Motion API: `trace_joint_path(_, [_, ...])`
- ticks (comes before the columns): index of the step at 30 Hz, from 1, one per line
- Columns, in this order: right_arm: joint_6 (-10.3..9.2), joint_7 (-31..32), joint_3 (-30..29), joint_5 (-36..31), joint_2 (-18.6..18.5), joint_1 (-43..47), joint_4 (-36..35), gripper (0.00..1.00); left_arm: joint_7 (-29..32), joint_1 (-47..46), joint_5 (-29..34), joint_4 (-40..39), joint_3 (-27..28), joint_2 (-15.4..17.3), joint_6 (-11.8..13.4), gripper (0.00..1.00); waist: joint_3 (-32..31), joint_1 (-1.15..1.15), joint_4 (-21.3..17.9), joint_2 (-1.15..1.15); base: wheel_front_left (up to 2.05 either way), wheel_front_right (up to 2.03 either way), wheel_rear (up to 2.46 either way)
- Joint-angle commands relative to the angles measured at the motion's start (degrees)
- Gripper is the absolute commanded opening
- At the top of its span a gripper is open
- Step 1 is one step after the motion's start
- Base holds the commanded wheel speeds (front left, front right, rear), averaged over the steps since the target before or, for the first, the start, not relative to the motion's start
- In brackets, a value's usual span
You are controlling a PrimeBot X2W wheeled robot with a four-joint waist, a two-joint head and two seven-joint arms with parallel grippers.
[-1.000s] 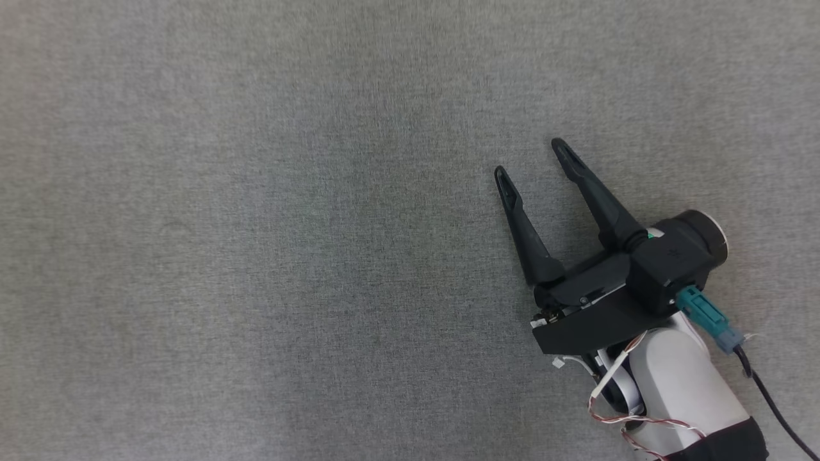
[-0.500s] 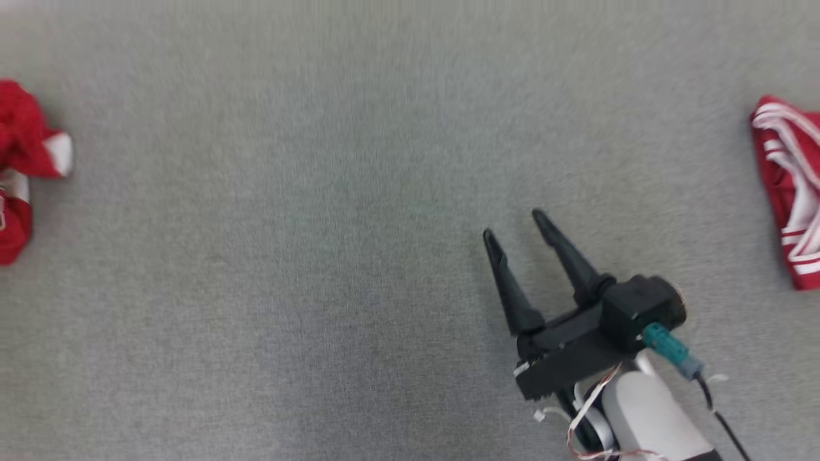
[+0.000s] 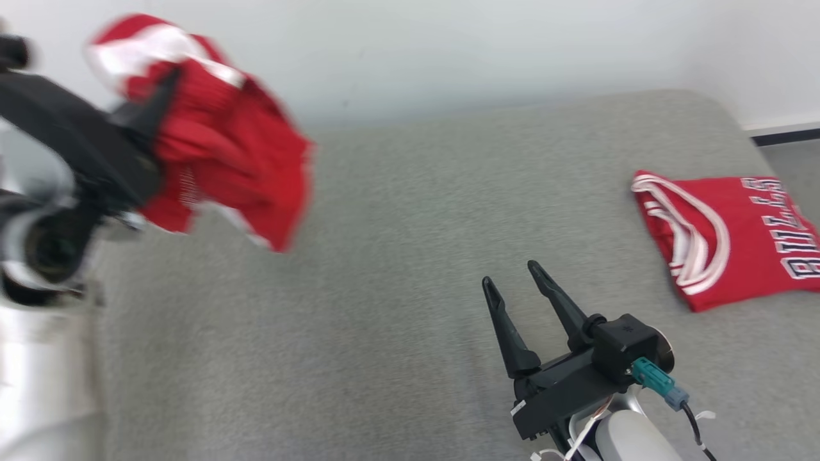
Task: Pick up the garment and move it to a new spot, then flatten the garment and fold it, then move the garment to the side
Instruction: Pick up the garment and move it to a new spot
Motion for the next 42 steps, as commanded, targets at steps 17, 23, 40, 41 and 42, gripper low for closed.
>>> trace_joint_path(17, [-0.17,1.2,-1.0,-0.4,0.5,1.3,-2.1,1.0,-8.5,16.8,0.4,5.5,-14.0,-9.6,-1.9,0.0,-0.3,0.02,-14.1,0.01,0.0,0.0,0.0])
trace_joint_path(23, [-0.17,1.4,-2.1,-0.9,0.5,1.9,-2.7,1.0,-17.0,19.1,3.2,15.4,-17.7,-9.9,-3.0,0.15,0.0,0.02,-13.6,0.01,0.0,0.0,0.0])
trace_joint_path(40, [-0.17,2.5,-6.2,-1.5,0.6,6.6,-3.5,1.0,-48.2,23.7,9.1,17.8,-17.2,-8.8,-4.8,1.0,-7.2,0.02,-6.8,0.01,0.0,0.0,0.0])
trace_joint_path(41, [-0.17,2.6,-6.7,-1.6,0.6,7.1,-3.7,1.0,-49.8,24.5,8.6,17.3,-16.2,-8.8,-4.5,1.0,-7.6,0.02,-6.3,0.01,0.0,0.0,0.0])
trace_joint_path(42, [-0.16,2.7,-7.1,-1.7,0.6,7.5,-3.8,1.0,-51.0,25.4,8.5,16.8,-15.5,-8.5,-4.1,1.0,-8.0,0.02,-5.9,0.01,0.0,0.0,0.0])
